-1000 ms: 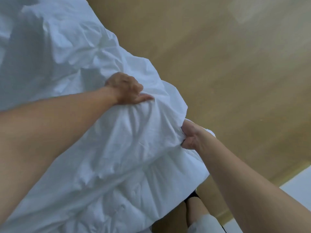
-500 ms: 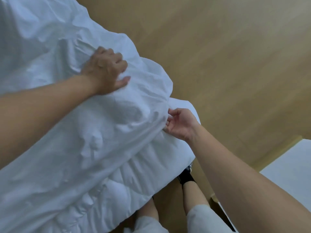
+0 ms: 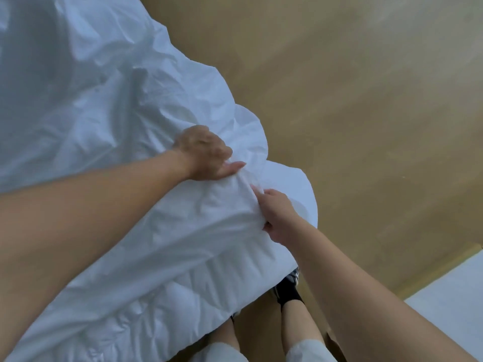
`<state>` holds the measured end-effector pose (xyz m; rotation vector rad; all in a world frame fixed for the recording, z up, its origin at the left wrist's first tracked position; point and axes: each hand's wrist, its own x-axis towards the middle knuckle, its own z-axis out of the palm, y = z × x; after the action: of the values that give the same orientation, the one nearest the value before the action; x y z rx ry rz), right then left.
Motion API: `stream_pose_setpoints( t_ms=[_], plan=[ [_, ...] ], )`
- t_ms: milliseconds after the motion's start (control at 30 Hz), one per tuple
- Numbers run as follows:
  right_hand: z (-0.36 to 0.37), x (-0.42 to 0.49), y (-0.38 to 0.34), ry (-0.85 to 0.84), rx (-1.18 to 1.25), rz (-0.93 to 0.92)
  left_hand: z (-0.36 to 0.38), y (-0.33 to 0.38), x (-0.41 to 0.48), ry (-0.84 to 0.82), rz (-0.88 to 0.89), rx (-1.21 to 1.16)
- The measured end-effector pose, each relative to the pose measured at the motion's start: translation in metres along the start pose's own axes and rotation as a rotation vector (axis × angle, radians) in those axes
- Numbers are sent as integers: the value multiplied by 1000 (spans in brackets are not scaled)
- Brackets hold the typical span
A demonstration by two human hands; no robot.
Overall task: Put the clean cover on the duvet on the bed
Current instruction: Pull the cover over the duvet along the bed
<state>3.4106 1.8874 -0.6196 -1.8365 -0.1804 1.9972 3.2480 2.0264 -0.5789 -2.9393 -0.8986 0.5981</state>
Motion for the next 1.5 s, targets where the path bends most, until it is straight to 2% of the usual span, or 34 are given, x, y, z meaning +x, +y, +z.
stream_pose_setpoints(
  t_ms=[67,100,167,200,300,367,400,433,467,500,533,567,600,633,667,733,767,833,900,967,1033,1100,1133,1200,1267,1333,1400,1467,1500],
  plan=[
    [8,-13,10,171,-151,-191,-9,39,-6,176,-79,-213],
    [8,-21,14,185,-150,-334,-17,59,-5,309,-85,-321],
    [0,-30,25,114,-139,-583,-29,88,1,524,-63,-499],
    [-5,-33,29,74,-166,-634,-31,98,3,544,-57,-552],
    [-14,-31,40,75,-320,-533,-25,113,-4,535,-58,-618],
    [-8,-30,39,113,-503,-408,-14,103,-16,585,-102,-539],
    [-3,-31,36,146,-570,-366,-10,88,-20,627,-218,-476],
    [2,-33,31,202,-599,-348,-6,69,-25,654,-422,-419],
    [8,-36,25,303,-615,-357,0,43,-32,627,-690,-384],
    [12,-39,19,468,-619,-415,8,17,-44,523,-959,-401],
    [18,-44,11,641,-606,-554,20,-4,-60,343,-1159,-494],
    [26,-49,3,757,-603,-769,34,-15,-76,131,-1251,-617],
    [38,-54,-5,770,-667,-968,51,-17,-89,-47,-1238,-700],
    [49,-53,-12,672,-857,-1087,67,-15,-99,-168,-1163,-721],
    [61,-49,-16,499,-1116,-1092,77,-11,-106,-249,-1070,-724],
    [78,-28,-12,196,-1604,-880,88,-12,-114,-257,-957,-750],
    [84,-15,-9,124,-1739,-813,87,-19,-118,-223,-945,-740],
    [97,9,-4,90,-1867,-767,87,-29,-131,-167,-986,-610],
    [107,27,2,138,-1934,-730,90,-18,-153,-146,-1068,-557],
    [113,36,7,207,-2016,-661,101,15,-178,-206,-1113,-708],
    [122,31,7,235,-2071,-576,113,38,-199,-325,-1079,-806],
    [138,18,5,283,-2055,-511,115,41,-207,-319,-1061,-839],
    [148,10,6,344,-2002,-549,114,39,-209,-282,-1066,-850],
    [165,-5,18,467,-1837,-807,116,42,-219,-171,-1158,-793],
    [171,-9,40,360,-1781,-1012,131,57,-243,-141,-1355,-785],
    [179,0,58,112,-1885,-833,150,68,-269,-257,-1404,-923],
    [192,22,53,1,-1965,-580,156,58,-286,-354,-1302,-1038],
    [212,28,28,-54,-1975,-449,144,31,-301,-324,-1202,-1116],
    [223,20,11,-108,-1925,-416,130,18,-310,-244,-1186,-1206]
  ],
)
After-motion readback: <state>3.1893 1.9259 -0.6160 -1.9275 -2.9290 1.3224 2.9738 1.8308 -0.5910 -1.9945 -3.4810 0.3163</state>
